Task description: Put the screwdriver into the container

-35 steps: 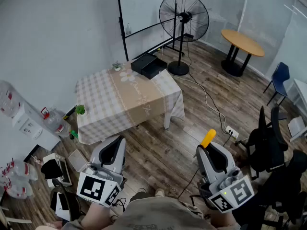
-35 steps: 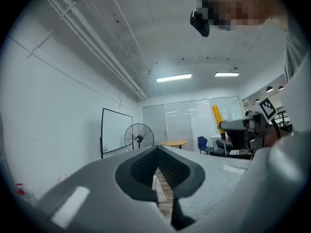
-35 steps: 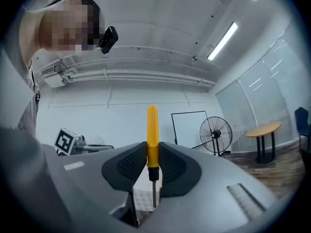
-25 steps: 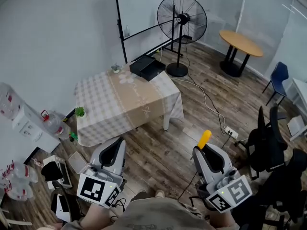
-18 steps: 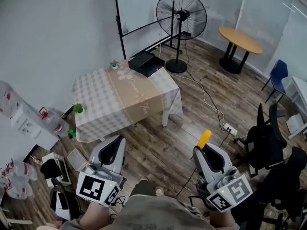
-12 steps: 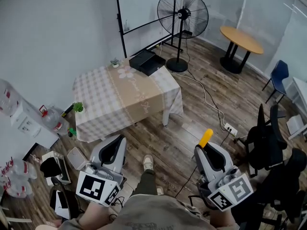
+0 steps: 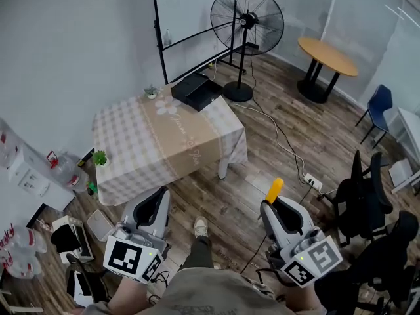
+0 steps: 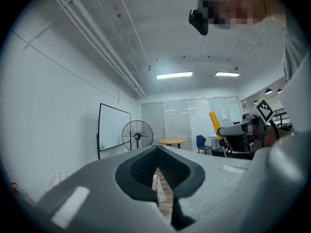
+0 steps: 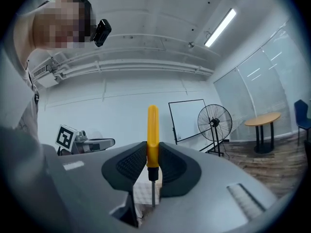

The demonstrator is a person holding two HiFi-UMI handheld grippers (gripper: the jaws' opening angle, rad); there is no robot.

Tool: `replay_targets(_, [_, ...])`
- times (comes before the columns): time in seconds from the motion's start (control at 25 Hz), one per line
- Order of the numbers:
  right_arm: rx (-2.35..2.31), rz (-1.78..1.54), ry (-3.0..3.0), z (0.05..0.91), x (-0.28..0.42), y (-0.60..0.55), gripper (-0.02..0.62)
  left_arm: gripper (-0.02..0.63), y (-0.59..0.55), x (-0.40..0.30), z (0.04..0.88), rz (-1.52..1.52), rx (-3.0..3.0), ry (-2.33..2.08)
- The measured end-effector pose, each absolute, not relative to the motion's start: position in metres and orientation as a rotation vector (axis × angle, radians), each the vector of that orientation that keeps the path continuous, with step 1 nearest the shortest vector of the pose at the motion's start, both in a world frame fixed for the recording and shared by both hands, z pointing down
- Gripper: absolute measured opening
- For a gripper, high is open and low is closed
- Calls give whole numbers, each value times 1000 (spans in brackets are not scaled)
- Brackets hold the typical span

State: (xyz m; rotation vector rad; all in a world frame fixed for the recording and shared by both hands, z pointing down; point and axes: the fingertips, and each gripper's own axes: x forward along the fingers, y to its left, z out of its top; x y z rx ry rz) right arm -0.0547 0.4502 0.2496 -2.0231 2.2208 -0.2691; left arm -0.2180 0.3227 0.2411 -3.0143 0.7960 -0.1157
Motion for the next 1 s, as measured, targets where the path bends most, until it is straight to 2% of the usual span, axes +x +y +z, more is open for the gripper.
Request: replay_targets(1.0, [-1929, -666, 2002, 292, 24, 188, 101, 0, 77, -120, 265, -193, -3093, 690])
